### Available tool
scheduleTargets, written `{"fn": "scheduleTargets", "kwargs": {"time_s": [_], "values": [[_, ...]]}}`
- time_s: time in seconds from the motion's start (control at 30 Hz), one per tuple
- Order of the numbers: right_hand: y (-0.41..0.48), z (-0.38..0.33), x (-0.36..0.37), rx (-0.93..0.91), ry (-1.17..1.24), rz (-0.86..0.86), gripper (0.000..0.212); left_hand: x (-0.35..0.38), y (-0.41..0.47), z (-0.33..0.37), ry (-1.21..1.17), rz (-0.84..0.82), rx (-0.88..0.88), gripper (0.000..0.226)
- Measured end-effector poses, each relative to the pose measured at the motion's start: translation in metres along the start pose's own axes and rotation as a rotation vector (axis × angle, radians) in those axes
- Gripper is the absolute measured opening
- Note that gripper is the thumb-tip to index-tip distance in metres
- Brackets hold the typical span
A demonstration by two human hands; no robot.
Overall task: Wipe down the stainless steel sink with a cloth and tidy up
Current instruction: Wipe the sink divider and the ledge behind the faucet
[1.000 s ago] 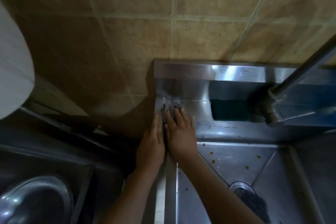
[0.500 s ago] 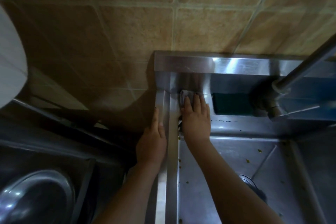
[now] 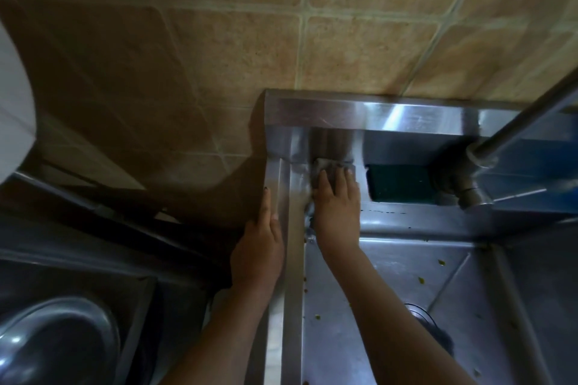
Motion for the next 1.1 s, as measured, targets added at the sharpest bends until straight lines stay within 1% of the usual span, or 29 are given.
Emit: {"fn": "scheduleTargets", "kwargs": {"time_s": [0.07, 0.13, 0.27, 0.37, 0.47, 0.63, 0.67, 0.77, 0.87, 0.97, 1.07, 1.1], "values": [[0.0, -0.023, 0.004, -0.082, 0.09, -0.017, 0.049, -0.001, 0.0, 0.001, 0.035, 0.012, 0.021, 0.049], [0.001, -0.039, 0.004, -0.143, 0.156, -0.03, 0.043, -0.001, 0.0, 0.001, 0.049, 0.014, 0.033, 0.049], [-0.001, -0.032, 0.003, -0.208, 0.124, -0.057, 0.044, -0.003, 0.0, 0.003, 0.008, 0.028, 0.032, 0.049], [-0.001, -0.009, 0.0, -0.152, 0.05, -0.06, 0.05, -0.004, -0.001, 0.004, -0.01, 0.038, 0.036, 0.048], [-0.002, 0.004, 0.0, -0.093, -0.019, -0.062, 0.062, -0.001, 0.0, 0.0, -0.025, 0.015, 0.004, 0.048], [-0.001, -0.001, 0.002, -0.027, -0.065, -0.056, 0.054, -0.002, 0.0, 0.002, -0.002, 0.019, 0.014, 0.049], [-0.002, -0.006, 0.001, -0.032, -0.056, -0.056, 0.052, -0.003, 0.0, 0.003, 0.012, 0.023, 0.02, 0.049], [-0.004, -0.019, -0.009, -0.094, 0.012, 0.015, 0.048, -0.005, -0.001, 0.005, 0.058, 0.043, 0.037, 0.049], [-0.007, -0.021, -0.001, -0.129, -0.015, -0.07, 0.051, -0.007, -0.001, 0.006, 0.047, 0.046, 0.037, 0.049], [-0.008, -0.014, 0.004, -0.127, -0.068, -0.136, 0.056, -0.007, -0.003, 0.007, 0.023, 0.044, 0.036, 0.049], [-0.014, -0.016, 0.0, -0.11, -0.116, -0.151, 0.055, -0.008, -0.003, 0.005, 0.017, 0.042, 0.025, 0.049], [-0.016, -0.017, -0.003, -0.115, -0.151, -0.133, 0.056, -0.008, -0.003, 0.005, 0.019, 0.045, 0.026, 0.049]]}}
Point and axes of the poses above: each hand's wrist, its own y-axis towards the middle knuckle, its own x-axis out of the palm, z = x × y, the point moved 10 cm from there along y, towards the middle knuckle, and after that the axes turned 1 degree about z, right-handed, at the moved point
